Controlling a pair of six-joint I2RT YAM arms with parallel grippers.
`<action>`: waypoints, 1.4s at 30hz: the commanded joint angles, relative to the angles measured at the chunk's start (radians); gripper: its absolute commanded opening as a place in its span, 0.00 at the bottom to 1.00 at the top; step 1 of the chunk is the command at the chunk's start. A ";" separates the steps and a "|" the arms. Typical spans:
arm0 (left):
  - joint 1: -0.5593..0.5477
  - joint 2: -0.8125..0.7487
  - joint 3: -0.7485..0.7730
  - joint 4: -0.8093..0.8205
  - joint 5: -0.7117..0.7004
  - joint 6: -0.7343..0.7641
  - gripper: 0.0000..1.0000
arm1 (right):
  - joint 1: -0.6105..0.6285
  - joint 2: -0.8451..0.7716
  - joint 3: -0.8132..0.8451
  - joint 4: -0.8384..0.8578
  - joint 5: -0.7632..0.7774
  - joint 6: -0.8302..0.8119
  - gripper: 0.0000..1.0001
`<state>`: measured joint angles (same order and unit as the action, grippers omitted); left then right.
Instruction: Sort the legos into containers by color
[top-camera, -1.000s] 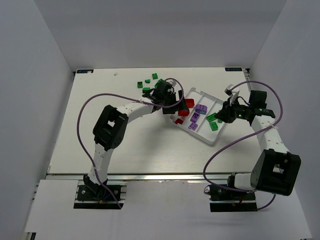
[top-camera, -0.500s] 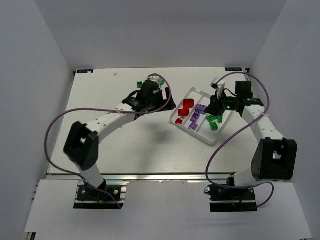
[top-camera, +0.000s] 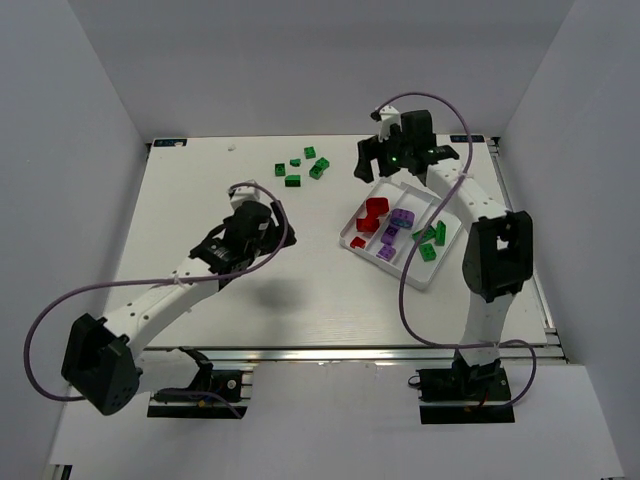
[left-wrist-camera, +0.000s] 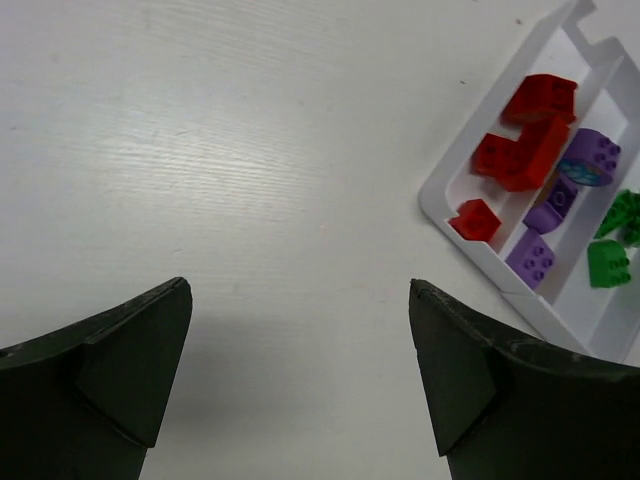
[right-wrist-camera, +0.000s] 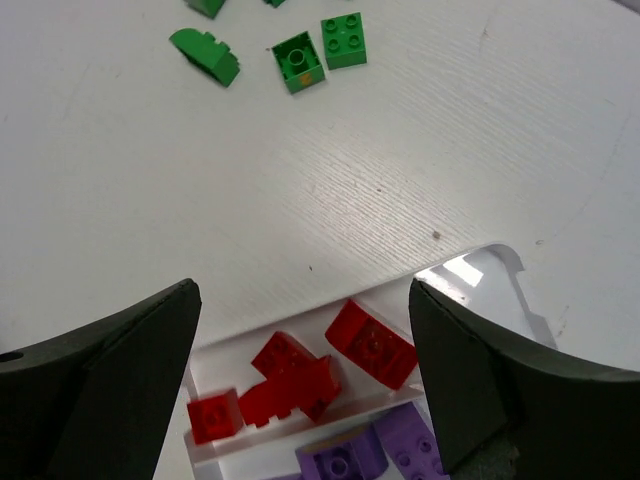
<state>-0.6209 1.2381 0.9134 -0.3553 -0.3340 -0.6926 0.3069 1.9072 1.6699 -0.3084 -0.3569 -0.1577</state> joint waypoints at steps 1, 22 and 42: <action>0.012 -0.115 -0.056 -0.043 -0.089 -0.057 0.98 | 0.040 0.084 0.106 0.006 0.113 0.219 0.89; 0.018 -0.450 -0.197 -0.208 -0.255 -0.173 0.98 | 0.195 0.662 0.714 0.071 0.309 0.619 0.70; 0.020 -0.516 -0.220 -0.159 -0.358 -0.142 0.92 | 0.270 0.730 0.757 0.181 0.552 0.480 0.70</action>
<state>-0.6094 0.6994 0.6941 -0.5415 -0.6708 -0.8452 0.5861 2.6419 2.4096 -0.1997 0.2050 0.3569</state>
